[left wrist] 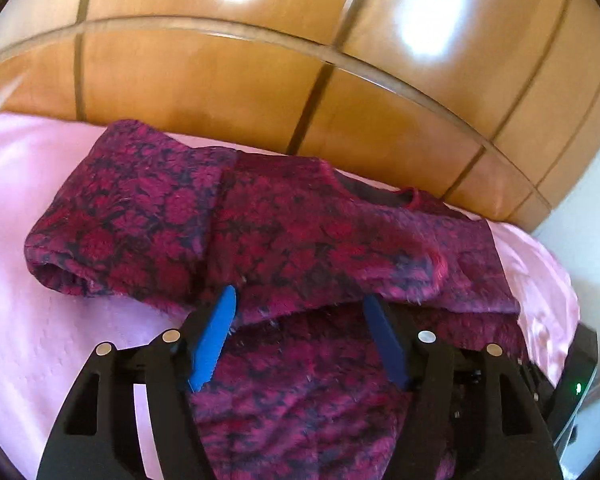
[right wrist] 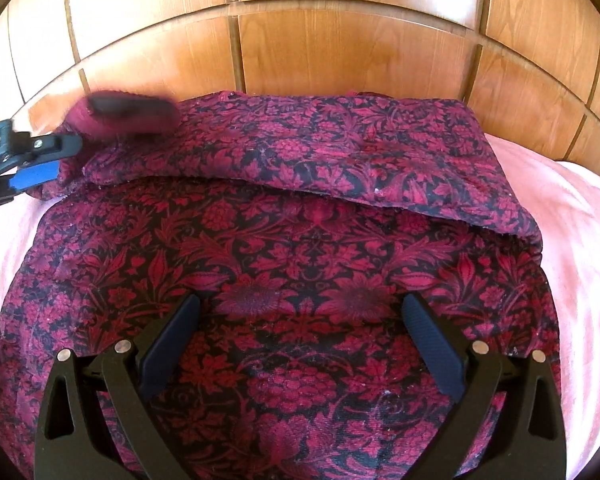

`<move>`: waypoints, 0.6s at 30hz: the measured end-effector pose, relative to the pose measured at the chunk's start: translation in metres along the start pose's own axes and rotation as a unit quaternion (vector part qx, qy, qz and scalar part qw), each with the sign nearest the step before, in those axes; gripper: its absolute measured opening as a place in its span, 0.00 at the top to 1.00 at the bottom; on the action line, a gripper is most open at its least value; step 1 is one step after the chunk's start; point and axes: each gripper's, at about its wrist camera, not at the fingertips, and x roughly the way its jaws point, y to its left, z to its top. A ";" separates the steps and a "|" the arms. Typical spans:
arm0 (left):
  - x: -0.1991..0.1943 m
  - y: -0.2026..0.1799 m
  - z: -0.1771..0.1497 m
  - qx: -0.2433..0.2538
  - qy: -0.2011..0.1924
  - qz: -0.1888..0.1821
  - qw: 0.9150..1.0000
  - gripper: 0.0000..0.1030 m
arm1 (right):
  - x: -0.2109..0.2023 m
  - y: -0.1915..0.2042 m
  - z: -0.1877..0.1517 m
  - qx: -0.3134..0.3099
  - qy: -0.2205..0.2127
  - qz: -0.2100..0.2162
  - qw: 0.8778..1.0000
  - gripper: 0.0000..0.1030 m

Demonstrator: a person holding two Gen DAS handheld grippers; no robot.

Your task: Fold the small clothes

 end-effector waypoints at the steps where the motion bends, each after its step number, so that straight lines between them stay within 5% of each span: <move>1: -0.007 0.000 -0.005 -0.002 0.001 -0.009 1.000 0.34 | 0.000 0.000 0.000 0.000 0.000 0.001 1.000 0.02; 6: -0.034 0.005 -0.037 -0.028 -0.013 -0.019 0.999 0.33 | -0.004 -0.008 0.005 0.022 0.003 0.024 0.999 0.07; 11: -0.045 0.015 -0.067 -0.056 -0.012 -0.005 0.998 0.33 | -0.016 -0.020 0.029 0.103 -0.004 0.118 0.988 0.42; 18: -0.039 0.031 -0.083 -0.097 0.001 0.041 0.994 0.33 | 0.002 0.048 0.084 0.063 0.000 0.181 0.982 0.50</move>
